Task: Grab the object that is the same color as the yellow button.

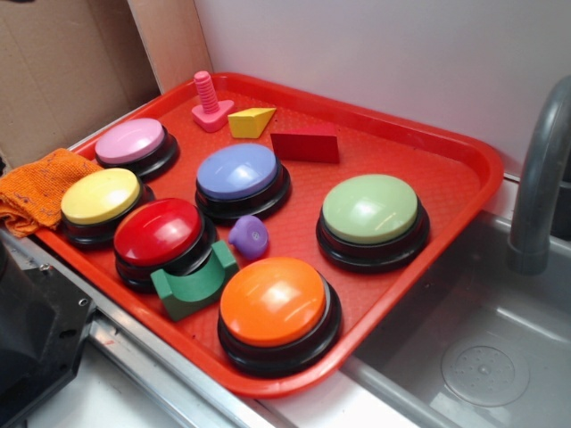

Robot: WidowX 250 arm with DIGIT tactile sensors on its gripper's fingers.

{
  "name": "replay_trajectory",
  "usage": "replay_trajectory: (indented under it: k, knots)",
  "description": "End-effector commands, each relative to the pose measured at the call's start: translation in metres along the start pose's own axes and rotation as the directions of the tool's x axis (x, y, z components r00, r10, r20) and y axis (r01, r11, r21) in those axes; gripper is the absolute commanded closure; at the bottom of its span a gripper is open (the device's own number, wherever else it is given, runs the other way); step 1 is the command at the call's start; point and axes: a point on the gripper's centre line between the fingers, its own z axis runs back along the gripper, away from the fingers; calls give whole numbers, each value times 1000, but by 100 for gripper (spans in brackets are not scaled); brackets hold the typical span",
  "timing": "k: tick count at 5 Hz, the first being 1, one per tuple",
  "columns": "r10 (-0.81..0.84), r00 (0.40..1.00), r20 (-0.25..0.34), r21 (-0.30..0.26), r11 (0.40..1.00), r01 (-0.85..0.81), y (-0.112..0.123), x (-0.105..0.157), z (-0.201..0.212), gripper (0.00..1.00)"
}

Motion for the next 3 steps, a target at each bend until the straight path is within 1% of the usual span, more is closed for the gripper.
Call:
replay_trajectory:
  k: [1, 2, 3]
  knots:
    - [0, 1000, 0, 0, 1000, 0, 0, 0, 0, 0]
    - [27, 1000, -7, -9, 1000, -27, 7, 16, -11, 0]
    - [150, 987, 55, -45, 988, -148, 15, 31, -28, 0]
